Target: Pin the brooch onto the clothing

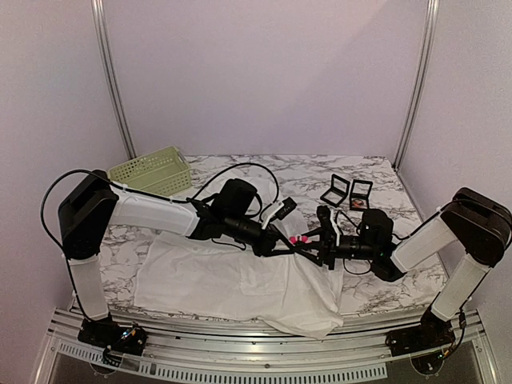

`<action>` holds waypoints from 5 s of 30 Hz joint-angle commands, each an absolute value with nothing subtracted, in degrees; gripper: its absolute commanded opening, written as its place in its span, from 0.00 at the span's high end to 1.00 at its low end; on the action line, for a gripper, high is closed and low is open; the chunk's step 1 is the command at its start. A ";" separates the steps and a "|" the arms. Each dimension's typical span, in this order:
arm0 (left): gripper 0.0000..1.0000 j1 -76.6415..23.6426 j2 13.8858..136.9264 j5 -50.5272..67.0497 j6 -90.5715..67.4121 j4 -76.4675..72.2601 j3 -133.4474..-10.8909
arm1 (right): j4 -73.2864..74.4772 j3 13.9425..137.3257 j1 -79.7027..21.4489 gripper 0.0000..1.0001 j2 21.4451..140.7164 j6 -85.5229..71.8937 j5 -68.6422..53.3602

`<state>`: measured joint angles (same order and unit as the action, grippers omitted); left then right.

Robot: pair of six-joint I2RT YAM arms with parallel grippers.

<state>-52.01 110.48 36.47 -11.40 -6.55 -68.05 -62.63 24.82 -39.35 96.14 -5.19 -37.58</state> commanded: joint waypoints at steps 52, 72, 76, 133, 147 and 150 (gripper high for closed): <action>1.00 -52.48 106.66 29.27 -6.94 -10.98 -64.91 | -73.48 25.73 -34.14 0.77 104.53 -26.03 -44.69; 1.00 -52.03 106.65 29.84 -7.21 -12.30 -64.25 | -67.51 27.31 -34.19 0.61 103.71 -22.79 -47.10; 1.00 -51.94 106.70 29.50 -6.58 -11.96 -64.20 | -67.53 27.29 -34.15 0.51 103.42 -22.36 -49.60; 0.24 -44.56 81.91 -6.85 31.76 -1.74 -32.16 | -9.63 66.64 -30.11 1.00 107.76 -20.35 -5.26; 0.20 -44.96 77.00 -6.03 22.76 0.87 -36.83 | 2.18 81.10 -29.28 0.50 115.04 -13.58 -1.27; 0.20 -43.41 77.14 -7.63 19.44 2.98 -41.24 | 6.96 79.25 -30.54 0.47 109.94 -14.10 3.38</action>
<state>-45.32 78.50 -6.55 25.52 0.64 -35.38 -1.85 79.53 -29.52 115.22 -14.72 -3.51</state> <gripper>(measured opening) 0.801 0.520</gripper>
